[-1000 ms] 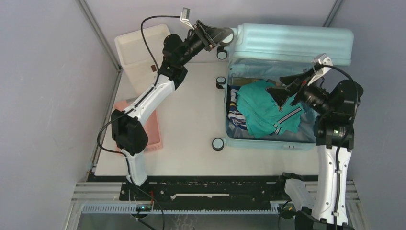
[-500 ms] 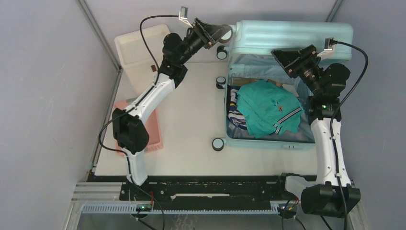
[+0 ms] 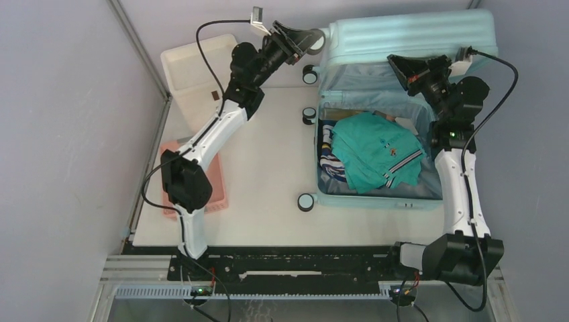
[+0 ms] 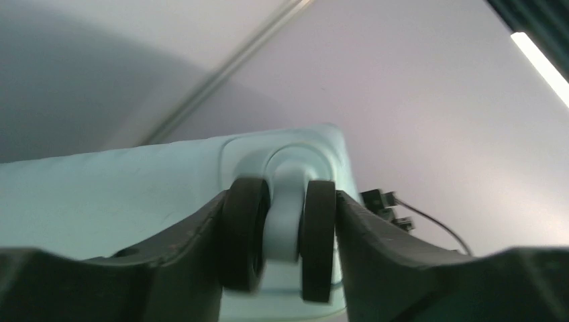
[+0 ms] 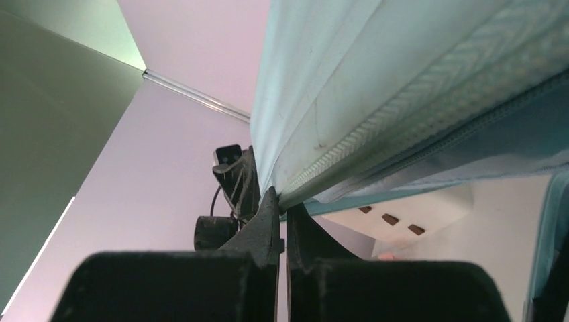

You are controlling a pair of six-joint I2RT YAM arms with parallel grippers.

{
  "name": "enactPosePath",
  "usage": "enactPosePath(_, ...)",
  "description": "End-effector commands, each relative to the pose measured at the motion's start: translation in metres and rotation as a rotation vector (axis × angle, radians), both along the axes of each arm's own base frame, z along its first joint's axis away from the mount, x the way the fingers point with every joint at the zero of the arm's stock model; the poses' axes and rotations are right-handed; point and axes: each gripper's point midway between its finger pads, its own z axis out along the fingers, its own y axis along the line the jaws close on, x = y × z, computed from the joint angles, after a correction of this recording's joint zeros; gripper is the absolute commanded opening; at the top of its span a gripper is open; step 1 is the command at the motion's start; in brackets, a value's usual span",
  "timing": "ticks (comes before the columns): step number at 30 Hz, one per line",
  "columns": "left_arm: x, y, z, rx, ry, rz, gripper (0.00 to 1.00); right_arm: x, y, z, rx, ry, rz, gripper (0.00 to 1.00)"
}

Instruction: Open, take out, and arrange the luggage

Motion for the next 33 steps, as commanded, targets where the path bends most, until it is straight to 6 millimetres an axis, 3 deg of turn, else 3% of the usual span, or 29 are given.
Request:
enactPosePath(1,-0.009,0.063,0.077,-0.011,-0.201,0.235,0.68,0.025,-0.033,0.045,0.047,-0.109,-0.116,0.0)
enactPosePath(5,-0.018,0.094,0.057,0.102,-0.187,0.358,0.76,0.058,-0.048,0.058,0.044,-0.129,-0.148,0.0)
enactPosePath(6,-0.029,0.104,0.056,0.124,-0.19,0.387,0.77,0.065,-0.05,0.067,0.042,-0.149,-0.149,0.0)
enactPosePath(9,-0.043,0.124,0.023,0.22,-0.158,0.449,0.79,0.099,-0.057,0.065,0.045,-0.137,-0.151,0.0)
enactPosePath(11,-0.051,0.131,-0.011,0.298,-0.12,0.46,0.79,0.123,-0.063,0.063,0.046,-0.133,-0.164,0.0)
enactPosePath(15,-0.077,0.138,-0.057,0.378,-0.068,0.428,0.79,0.166,-0.075,0.061,0.048,-0.123,-0.188,0.0)
enactPosePath(21,-0.116,0.154,-0.101,0.421,-0.022,0.417,0.79,0.219,-0.085,0.062,0.018,-0.171,-0.275,0.0)
enactPosePath(29,-0.153,0.185,-0.141,0.505,0.069,0.49,0.79,0.263,-0.092,0.033,0.014,-0.204,-0.352,0.01)
enactPosePath(33,-0.166,0.204,-0.163,0.564,0.139,0.536,0.79,0.274,-0.102,0.025,-0.003,-0.223,-0.387,0.12)
